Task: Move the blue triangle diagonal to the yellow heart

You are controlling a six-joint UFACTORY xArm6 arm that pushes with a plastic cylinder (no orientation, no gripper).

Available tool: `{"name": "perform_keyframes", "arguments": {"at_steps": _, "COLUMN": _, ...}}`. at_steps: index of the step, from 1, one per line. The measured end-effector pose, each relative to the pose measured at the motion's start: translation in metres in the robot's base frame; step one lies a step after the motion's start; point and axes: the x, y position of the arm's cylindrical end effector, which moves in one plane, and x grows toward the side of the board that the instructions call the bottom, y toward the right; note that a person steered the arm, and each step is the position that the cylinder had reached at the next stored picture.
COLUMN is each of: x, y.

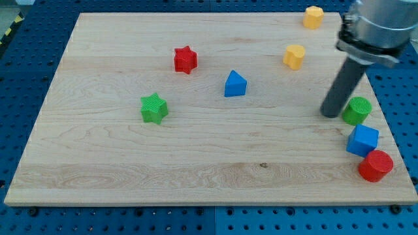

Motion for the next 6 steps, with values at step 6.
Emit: {"name": "perform_keyframes", "arguments": {"at_steps": 6, "x": -0.072, "y": -0.182}}
